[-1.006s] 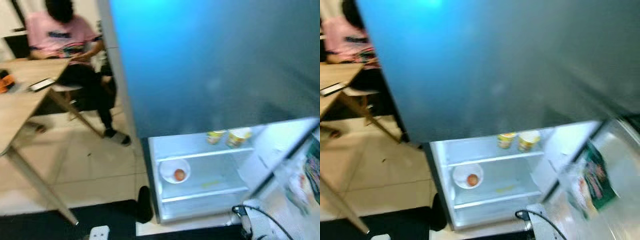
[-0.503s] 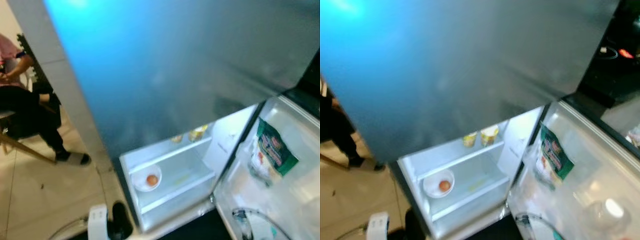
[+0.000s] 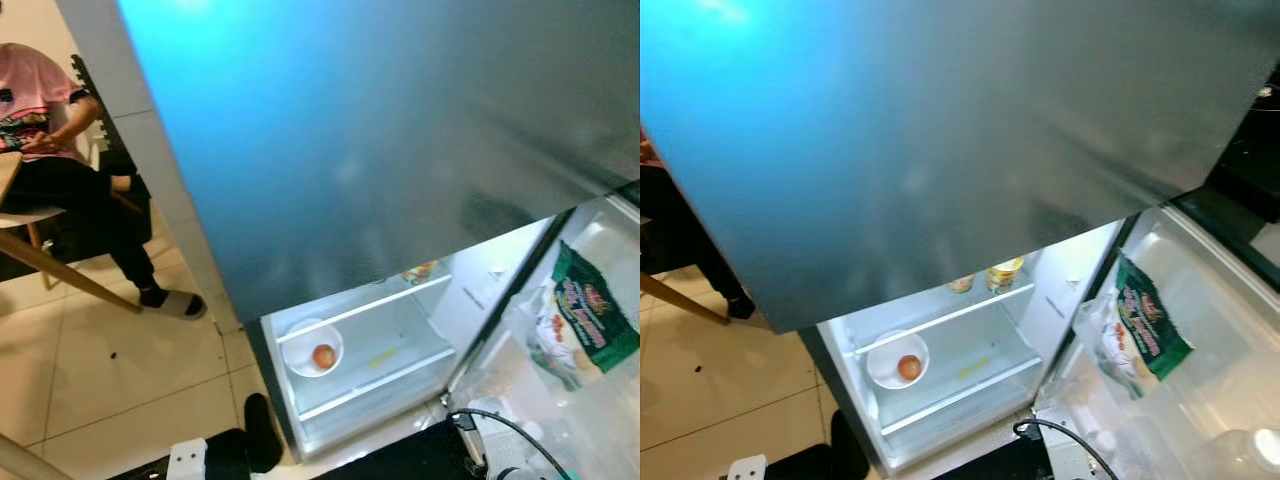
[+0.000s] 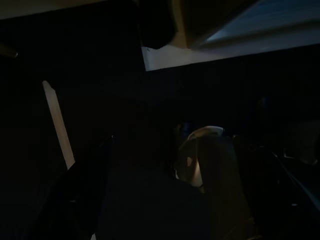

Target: Restocking fridge

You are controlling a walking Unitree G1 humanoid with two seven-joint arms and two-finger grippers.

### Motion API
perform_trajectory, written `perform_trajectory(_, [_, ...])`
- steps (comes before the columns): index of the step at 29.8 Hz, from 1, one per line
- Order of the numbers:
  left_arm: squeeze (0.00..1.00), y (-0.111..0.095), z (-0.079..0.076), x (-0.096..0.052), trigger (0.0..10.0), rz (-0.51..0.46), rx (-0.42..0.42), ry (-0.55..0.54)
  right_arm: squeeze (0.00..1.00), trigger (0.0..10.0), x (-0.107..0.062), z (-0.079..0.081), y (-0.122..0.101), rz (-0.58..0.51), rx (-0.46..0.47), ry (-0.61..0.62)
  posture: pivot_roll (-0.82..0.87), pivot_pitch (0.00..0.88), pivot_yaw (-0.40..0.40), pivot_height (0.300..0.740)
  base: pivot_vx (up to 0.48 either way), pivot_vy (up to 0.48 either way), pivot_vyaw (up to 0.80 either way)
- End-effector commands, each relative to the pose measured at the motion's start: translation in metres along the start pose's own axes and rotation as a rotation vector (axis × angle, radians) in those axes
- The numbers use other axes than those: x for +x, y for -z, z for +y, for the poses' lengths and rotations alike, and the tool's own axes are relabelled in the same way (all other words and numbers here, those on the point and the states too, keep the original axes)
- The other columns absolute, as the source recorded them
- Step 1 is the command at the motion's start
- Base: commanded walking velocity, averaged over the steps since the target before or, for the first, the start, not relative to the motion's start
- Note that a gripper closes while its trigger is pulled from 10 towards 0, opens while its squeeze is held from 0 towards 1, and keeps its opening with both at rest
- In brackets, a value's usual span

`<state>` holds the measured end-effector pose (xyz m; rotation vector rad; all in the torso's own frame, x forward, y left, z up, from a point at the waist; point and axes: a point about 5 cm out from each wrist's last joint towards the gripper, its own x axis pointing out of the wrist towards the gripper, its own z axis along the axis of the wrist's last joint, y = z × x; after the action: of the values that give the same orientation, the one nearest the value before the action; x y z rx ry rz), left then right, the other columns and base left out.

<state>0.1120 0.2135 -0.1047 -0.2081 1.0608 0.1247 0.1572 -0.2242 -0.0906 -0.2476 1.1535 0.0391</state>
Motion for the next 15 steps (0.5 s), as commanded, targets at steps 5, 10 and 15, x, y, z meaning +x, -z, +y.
perform_trajectory(5, [0.0,0.0055,-0.0017,-0.0005,10.0,0.024,0.003,0.005,0.0,10.0,0.0002,0.0025,0.0003,0.004,-0.012,-0.005,-0.01,0.0,0.022,0.74,-0.251,0.0,0.0])
perform_trajectory(10, [0.0,0.0041,-0.002,-0.0001,10.0,0.021,0.006,0.008,0.0,10.0,0.0004,0.0047,0.0007,0.006,-0.015,-0.011,-0.01,0.0,0.021,0.74,-0.264,0.0,0.0])
perform_trajectory(15, [0.0,0.0055,-0.0022,-0.0004,10.0,0.026,0.008,0.009,0.0,10.0,0.0004,0.0057,0.0019,0.01,-0.015,-0.015,-0.01,0.0,0.021,0.74,-0.269,0.0,0.0])
